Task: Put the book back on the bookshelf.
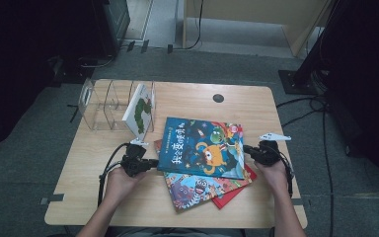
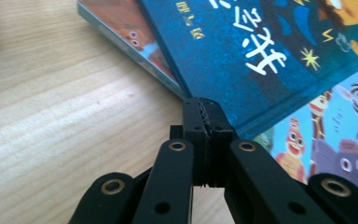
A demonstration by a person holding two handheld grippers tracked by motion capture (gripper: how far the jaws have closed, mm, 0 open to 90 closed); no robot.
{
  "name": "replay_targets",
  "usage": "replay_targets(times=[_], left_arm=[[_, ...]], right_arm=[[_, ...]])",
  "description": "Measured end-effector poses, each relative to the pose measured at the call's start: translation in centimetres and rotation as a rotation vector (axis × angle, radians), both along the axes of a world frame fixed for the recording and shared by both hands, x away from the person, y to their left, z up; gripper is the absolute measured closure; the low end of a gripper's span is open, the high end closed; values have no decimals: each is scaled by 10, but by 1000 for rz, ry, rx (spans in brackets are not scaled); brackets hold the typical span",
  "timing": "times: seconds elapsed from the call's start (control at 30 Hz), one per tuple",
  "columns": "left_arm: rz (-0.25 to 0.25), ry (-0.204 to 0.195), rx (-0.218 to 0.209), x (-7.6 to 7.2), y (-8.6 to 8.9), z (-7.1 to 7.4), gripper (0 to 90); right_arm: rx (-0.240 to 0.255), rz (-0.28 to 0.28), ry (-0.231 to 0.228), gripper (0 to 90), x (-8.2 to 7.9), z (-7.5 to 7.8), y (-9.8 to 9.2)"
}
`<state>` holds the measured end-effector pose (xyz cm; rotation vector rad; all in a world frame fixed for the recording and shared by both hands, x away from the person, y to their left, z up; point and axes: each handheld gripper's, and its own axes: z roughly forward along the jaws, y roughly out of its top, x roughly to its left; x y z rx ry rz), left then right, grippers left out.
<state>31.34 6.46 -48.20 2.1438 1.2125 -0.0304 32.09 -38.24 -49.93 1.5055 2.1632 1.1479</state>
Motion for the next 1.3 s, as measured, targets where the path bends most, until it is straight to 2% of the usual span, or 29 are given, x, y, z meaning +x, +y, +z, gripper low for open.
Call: replay_targets(times=[0.43, 0.5, 0.6, 0.7, 0.83, 0.93, 1.03, 1.2, 1.3], left_arm=[[-6, 25, 2, -9, 3, 1, 897], [9, 10, 11, -7, 5, 2, 804], [16, -19, 37, -3, 6, 5, 719], [14, -7, 4, 4, 7, 6, 590], [5, 28, -12, 17, 4, 2, 515], [3, 27, -2, 23, 2, 0, 460], [-1, 32, -10, 29, 0, -1, 414], [5, 49, -50, 38, -2, -2, 377], [6, 51, -43, 40, -5, -3, 365]], right_arm=[[3, 23, 1, 900, 4, 0, 3], [7, 27, -1, 900, 5, 0, 3], [7, 33, -3, 900, 6, -1, 4], [-1, 34, -3, 900, 6, 0, 4], [-4, 23, -1, 900, 7, -1, 5], [-4, 13, -1, 900, 6, -1, 6], [-1, 8, 0, 900, 5, -1, 6], [-8, -3, 2, 900, 5, -1, 8], [-16, -5, -5, 900, 4, -1, 8]])
